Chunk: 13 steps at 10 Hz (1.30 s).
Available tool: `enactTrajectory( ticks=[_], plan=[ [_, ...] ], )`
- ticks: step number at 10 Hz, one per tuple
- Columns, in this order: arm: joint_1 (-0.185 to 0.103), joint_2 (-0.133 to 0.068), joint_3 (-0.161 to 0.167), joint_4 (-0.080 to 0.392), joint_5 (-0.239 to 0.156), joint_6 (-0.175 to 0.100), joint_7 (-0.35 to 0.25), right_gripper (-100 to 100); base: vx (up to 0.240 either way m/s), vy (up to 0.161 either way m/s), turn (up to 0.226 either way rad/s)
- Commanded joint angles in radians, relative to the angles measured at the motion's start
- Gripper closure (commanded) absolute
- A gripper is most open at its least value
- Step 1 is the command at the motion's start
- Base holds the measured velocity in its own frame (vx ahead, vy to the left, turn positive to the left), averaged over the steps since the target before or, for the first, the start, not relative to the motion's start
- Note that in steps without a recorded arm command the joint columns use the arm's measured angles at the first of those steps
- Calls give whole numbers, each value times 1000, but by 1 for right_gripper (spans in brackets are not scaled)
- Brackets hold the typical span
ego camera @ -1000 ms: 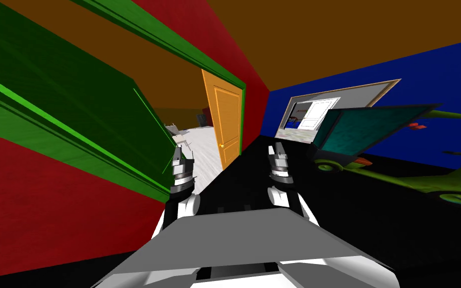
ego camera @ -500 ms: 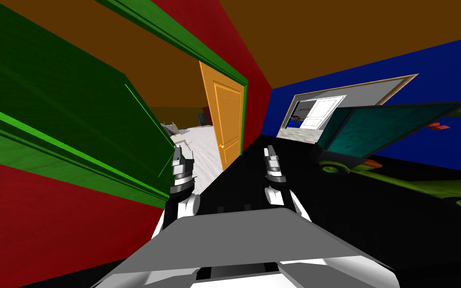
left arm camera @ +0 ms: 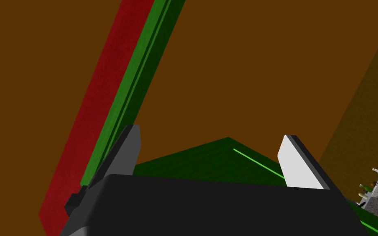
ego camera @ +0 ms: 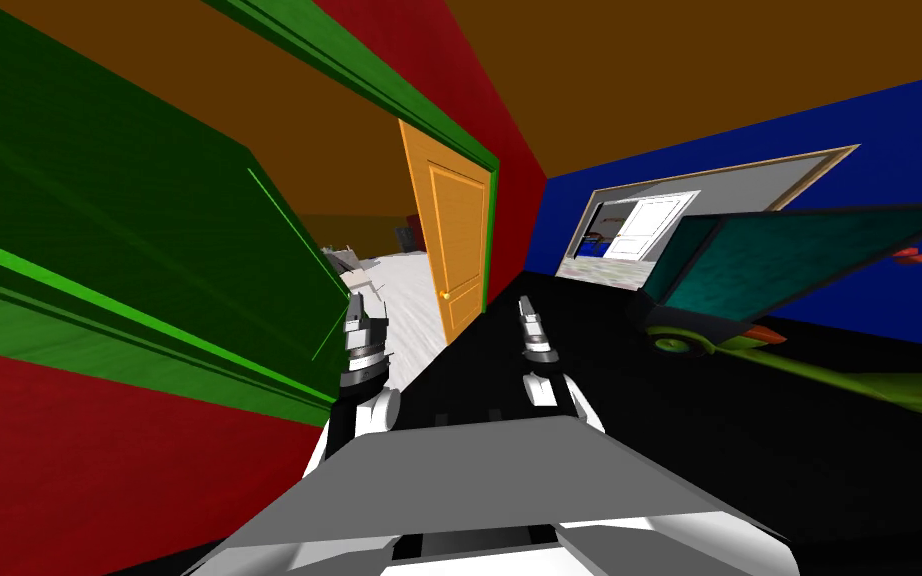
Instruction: Push the door open
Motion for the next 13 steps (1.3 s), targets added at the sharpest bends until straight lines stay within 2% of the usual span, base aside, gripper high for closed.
enactTrajectory(
  ticks=[1,9,10,13],
  plan=[
    [-16,-10,9,41,9,-5,29,-100,103,14,23],
    [-111,-41,68,281,64,-52,193,-100,99,9,24],
    [-111,-41,68,284,64,-52,193,-100,59,12,5],
    [-149,-52,92,373,86,-71,259,-100,77,-4,24]
  ],
)
